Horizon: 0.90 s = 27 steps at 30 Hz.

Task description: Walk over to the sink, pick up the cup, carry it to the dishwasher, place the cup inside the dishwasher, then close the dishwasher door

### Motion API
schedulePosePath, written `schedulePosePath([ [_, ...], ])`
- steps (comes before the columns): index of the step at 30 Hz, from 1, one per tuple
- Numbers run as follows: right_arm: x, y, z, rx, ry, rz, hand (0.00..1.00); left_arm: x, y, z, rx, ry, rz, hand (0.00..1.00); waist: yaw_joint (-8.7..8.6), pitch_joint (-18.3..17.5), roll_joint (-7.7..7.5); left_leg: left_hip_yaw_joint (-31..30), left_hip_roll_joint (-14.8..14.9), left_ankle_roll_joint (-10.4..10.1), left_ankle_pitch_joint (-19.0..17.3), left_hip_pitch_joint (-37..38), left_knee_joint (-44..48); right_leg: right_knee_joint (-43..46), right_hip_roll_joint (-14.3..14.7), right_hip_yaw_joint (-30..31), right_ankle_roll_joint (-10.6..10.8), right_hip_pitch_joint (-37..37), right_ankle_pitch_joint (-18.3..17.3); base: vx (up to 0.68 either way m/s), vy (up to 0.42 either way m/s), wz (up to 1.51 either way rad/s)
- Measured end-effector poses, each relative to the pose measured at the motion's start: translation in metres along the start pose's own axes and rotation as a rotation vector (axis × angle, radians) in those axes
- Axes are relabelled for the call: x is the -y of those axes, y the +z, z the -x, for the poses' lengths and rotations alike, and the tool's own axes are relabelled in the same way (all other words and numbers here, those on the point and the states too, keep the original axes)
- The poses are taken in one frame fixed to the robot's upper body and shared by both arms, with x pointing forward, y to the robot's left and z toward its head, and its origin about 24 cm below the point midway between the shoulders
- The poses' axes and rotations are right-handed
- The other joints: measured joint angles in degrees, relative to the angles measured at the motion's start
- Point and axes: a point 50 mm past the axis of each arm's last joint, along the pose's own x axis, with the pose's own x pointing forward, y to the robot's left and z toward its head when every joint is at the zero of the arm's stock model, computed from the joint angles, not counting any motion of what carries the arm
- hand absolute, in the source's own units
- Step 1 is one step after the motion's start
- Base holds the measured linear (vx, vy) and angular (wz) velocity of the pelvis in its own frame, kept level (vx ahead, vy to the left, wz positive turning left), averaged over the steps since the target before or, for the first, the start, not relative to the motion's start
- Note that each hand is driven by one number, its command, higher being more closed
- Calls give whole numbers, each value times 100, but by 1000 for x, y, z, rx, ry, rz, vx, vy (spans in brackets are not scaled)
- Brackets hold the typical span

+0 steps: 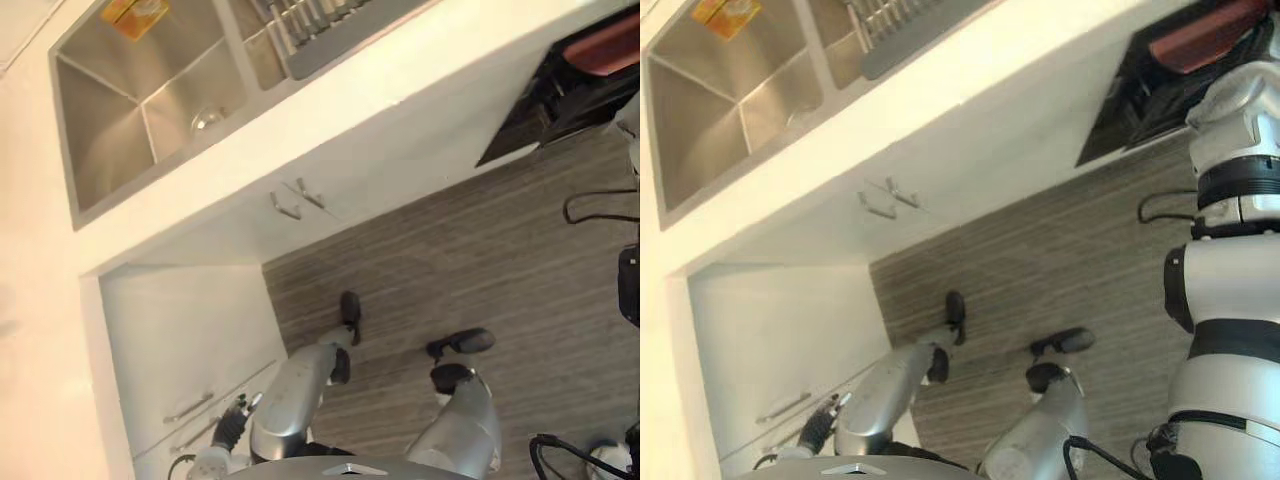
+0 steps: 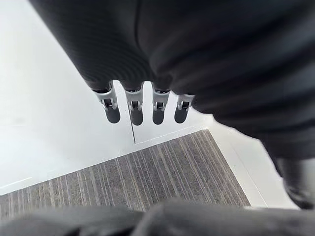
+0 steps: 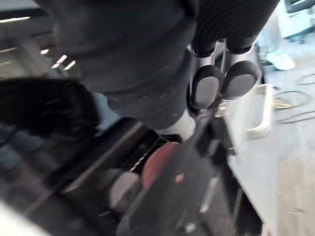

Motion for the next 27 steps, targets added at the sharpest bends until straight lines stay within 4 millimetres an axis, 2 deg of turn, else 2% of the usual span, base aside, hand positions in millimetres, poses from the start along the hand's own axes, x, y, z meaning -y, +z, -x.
schedulePosePath([
  [1, -2, -6, 0, -23, -1, 10, 0, 0, -1, 0, -3, -6, -7, 0, 14, 0, 0, -35, -8, -8, 10, 26, -22, 35, -23, -40, 8, 40, -34, 98, -50, 33],
  [5, -7, -8, 1, 3, 34, 63, 0, -2, -1, 1, 1, -7, -9, 0, 0, -1, 1, -107, -25, -25, 26, 70, -58, 203, -112, -150, -3, 107, -155, 59, -36, 7],
  [8, -15, -8, 3, 11, 120, 105, 0, -2, 1, 1, 21, -22, -11, 0, -25, 0, 0, -176, 47, -51, 33, 98, -29, 206, -46, -277, -12, 223, -197, 35, -73, 5],
  [11, -40, -18, 12, 3, 237, 156, 0, -2, 2, 1, 35, -44, 20, 0, 0, 16, -23, -273, 155, -124, 22, 280, -27, 142, 96, -427, -37, 520, -286, 28, -102, 11],
  [13, -61, -17, 21, 9, 342, 90, 0, -3, 4, 1, 48, -42, 26, 0, -1, 50, -69, -280, 236, -204, -25, 396, -27, 85, 204, -448, 5, 648, -323, 17, -107, -3],
  [15, -93, -8, 41, 55, 496, -115, 0, -7, 9, -1, 66, -42, 93, 0, -75, 142, -194, -276, 347, -284, -42, 498, -43, -9, 363, -442, 5, 760, -320, 13, -111, -9],
  [16, -102, -6, 47, 70, 535, -172, 0, -9, 11, -1, 74, -39, 109, 0, -100, 176, -242, -277, 375, -292, -34, 526, -48, -36, 405, -448, 1, 794, -319, 28, -125, -8],
  [18, -138, -12, 80, 83, 701, -374, 0, -17, 18, -2, 103, -19, 167, 0, -230, 354, -496, -269, 465, -342, -45, 695, -53, -106, 540, -403, 3, 964, -320, 46, -123, -8],
  [19, -147, -16, 90, 76, 737, -419, 0, -19, 19, -2, 110, -8, 178, 0, -267, 403, -567, -267, 484, -365, -62, 757, -58, -147, 582, -393, 12, 1020, -313, 56, -98, -8],
  [21, -195, -53, 151, -52, 886, -565, 0, -32, 20, -1, 114, 41, 225, 0, -380, 413, -931, -243, 534, -398, -147, 914, -54, -259, 706, -341, 59, 1187, -266, 76, -69, -9],
  [22, -208, -64, 170, -103, 923, -588, 0, -36, 18, 0, 110, 55, 232, 0, -420, 388, -1034, -238, 535, -405, -177, 957, -61, -270, 716, -318, 68, 1221, -261, 96, -38, -6],
  [24, -241, -97, 238, -280, 1038, -634, 0, -49, 11, 5, 91, 105, 259, 0, -551, 230, -1357, -187, 528, -396, -281, 1025, -61, -271, 715, -119, 116, 1235, -218, 110, -5, -13],
  [25, -257, -126, 295, -493, 1079, -717, 0, -59, 3, 10, 69, 153, 274, 0, -659, 77, -1609, -100, 514, -379, -405, 1157, -63, -194, 684, 114, 89, 1252, -157, 120, 16, -22],
  [26, -260, -140, 316, -593, 1071, -753, 0, -61, 0, 11, 58, 171, 280, 0, -697, 21, -1675, -95, 510, -386, -475, 1234, -65, -140, 663, 208, 38, 1274, -115, 121, 28, -26],
  [27, -261, -159, 348, -742, 1049, -791, 0, -65, -3, 12, 47, 196, 297, 0, -750, -71, -1739, -78, 524, -372, -564, 1360, -74, -10, 619, 333, -37, 1323, -10, 77, 69, -15],
])
